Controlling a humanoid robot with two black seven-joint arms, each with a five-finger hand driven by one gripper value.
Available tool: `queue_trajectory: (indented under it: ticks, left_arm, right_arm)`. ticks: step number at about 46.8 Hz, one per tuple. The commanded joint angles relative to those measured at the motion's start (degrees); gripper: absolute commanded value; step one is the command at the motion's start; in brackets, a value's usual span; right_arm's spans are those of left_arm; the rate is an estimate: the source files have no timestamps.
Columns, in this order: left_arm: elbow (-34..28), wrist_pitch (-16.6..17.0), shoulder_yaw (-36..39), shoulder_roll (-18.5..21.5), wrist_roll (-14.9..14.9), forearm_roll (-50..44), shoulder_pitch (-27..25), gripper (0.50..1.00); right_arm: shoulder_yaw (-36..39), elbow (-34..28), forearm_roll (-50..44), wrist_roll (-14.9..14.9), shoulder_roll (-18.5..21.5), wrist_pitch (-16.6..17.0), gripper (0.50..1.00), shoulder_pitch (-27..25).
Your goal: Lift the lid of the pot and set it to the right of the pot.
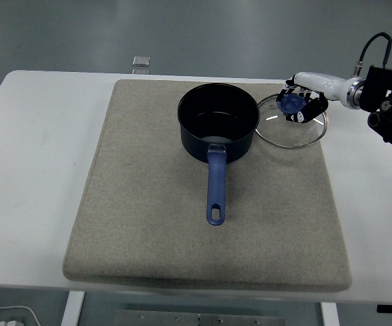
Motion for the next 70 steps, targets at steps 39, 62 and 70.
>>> queue_trajectory:
  ticks: [39,62,70]
  left_arm:
    - [0.02,0.00,0.00,0.00,0.01,-0.03,0.00,1.000]
    - [0.02,0.00,0.00,0.00,0.01,0.05,0.00,1.000]
    - [0.02,0.00,0.00,0.00,0.01,0.06,0.00,1.000]
  right_arm:
    - [1.13,0.53,7.13,0.57,-1.75,0.06,0.913,1.56]
    - [6.14,0.53,34.11,0.04,-0.17,0.33,0.915,0.25]
    - [6.05,0.53,47.64,-1.28,0.27,0.50,0.915,0.16]
